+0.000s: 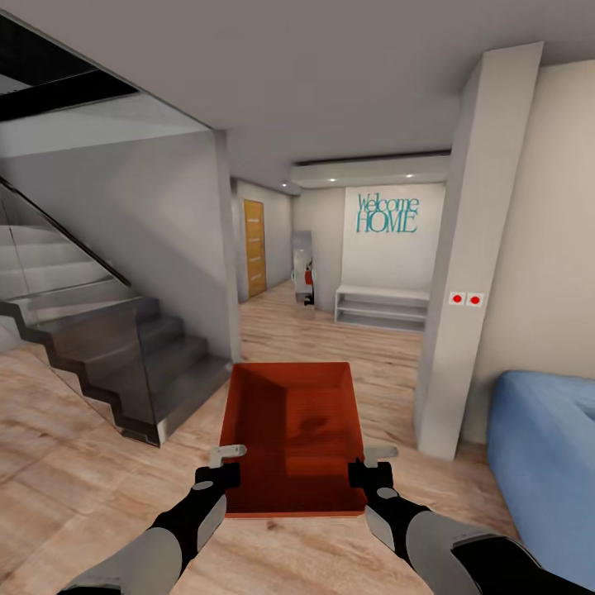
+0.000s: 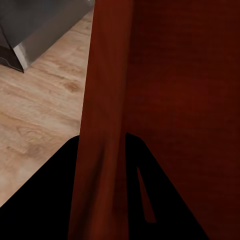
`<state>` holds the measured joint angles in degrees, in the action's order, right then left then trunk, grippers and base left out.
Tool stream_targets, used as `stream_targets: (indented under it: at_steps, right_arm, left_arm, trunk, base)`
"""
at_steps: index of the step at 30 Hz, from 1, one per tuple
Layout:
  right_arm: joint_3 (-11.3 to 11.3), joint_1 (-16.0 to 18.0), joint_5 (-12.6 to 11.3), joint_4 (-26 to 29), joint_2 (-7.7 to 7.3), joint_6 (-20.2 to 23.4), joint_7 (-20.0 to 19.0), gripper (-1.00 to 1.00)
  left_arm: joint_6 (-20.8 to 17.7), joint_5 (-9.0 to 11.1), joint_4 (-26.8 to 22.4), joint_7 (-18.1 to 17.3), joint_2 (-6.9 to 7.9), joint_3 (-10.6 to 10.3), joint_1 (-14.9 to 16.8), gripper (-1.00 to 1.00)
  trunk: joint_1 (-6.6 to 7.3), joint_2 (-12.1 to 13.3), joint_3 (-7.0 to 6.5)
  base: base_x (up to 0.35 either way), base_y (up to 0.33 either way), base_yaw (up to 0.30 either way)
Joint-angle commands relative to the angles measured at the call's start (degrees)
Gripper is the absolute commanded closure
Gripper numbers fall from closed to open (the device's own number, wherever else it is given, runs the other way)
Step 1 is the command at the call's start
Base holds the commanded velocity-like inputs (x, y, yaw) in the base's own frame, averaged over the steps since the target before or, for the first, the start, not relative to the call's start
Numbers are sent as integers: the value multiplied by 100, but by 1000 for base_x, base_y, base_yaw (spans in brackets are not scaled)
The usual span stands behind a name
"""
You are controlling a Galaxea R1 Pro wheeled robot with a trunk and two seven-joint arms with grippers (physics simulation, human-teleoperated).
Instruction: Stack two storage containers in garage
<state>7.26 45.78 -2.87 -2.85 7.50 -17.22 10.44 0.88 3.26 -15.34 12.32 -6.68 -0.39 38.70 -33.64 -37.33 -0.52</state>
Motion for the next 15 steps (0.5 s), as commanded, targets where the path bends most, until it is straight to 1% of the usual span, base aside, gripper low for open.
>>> stream_targets:
  at_steps: [1, 8, 15]
  right_arm:
    - [-260, 10, 181, 100, 6, -80, -24, 100]
    - [-260, 10, 181, 100, 6, -80, -24, 100]
    - [-260, 10, 179, 100, 6, -80, -24, 100]
  left_arm:
    - [9, 25, 14, 56, 79, 47, -3, 100]
    - [9, 25, 15, 51, 74, 47, -3, 100]
    - [25, 17, 163, 51, 71, 56, -3, 100]
  trunk:
    - [-5, -3, 1]
    - [-5, -3, 1]
    - [-5, -3, 1]
  base:
    - [319, 0, 0]
    - [319, 0, 0]
    - [319, 0, 0]
